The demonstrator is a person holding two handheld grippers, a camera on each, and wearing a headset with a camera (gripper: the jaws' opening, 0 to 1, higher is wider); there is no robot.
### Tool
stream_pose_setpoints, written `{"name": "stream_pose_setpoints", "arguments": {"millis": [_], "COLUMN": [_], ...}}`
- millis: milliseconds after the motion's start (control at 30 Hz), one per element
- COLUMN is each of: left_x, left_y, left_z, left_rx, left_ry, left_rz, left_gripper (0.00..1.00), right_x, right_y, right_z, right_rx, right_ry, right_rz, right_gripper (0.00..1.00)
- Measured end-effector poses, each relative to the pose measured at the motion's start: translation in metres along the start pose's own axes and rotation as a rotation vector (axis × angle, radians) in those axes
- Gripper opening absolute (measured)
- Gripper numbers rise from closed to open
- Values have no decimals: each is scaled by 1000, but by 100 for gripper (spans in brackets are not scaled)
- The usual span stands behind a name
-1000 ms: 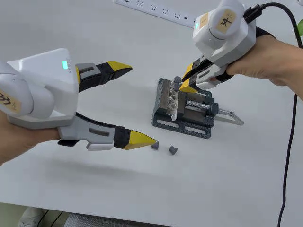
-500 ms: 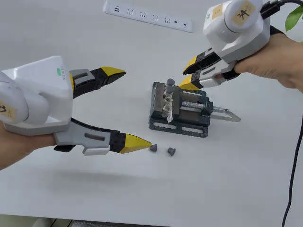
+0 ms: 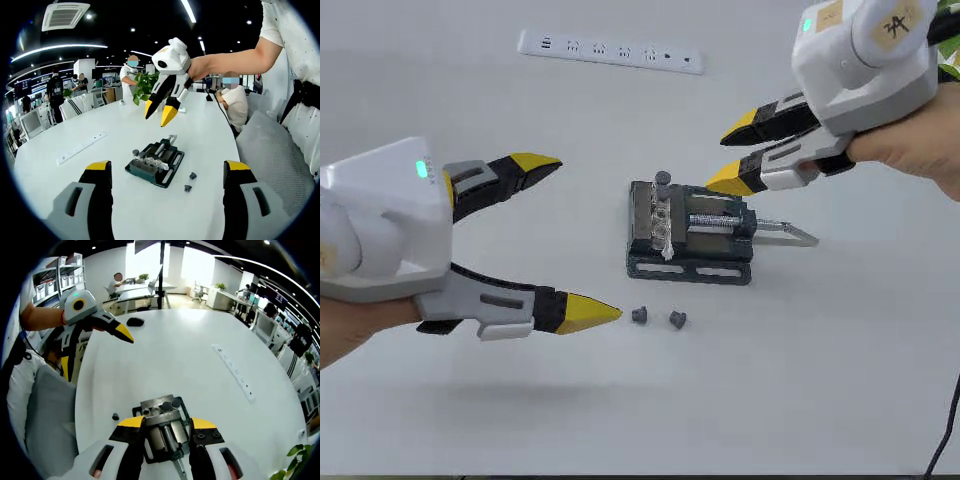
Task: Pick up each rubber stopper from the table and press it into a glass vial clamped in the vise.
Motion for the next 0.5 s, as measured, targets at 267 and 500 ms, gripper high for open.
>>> {"name": "stream_pose_setpoints", "arguments": {"millis": [267,500], "left_x": [1,1], "left_y": [-5,-7], "left_z": [-2,-4], "left_rx": [2,0], "left_ry": [27,41], "left_rz": [17,28], "left_gripper": [94,94], "right_x": [16,30], "right_y": [10,22], "right_z": [-19,-32], "right_rx": [60,108], "right_ry": [-84,-162], "right_rz": [69,130], "right_gripper": [39,45]}}
Point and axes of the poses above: the centre of the closed fingertips' face, and the gripper's own axes: z roughly forward along the fingers, y roughly to its left, x roughly out of its underside, the point moved 2 cm from there along -z, roughly backward along the fingers, and after that the axes turned 9 degrees about -z, right-handed, at the moved point
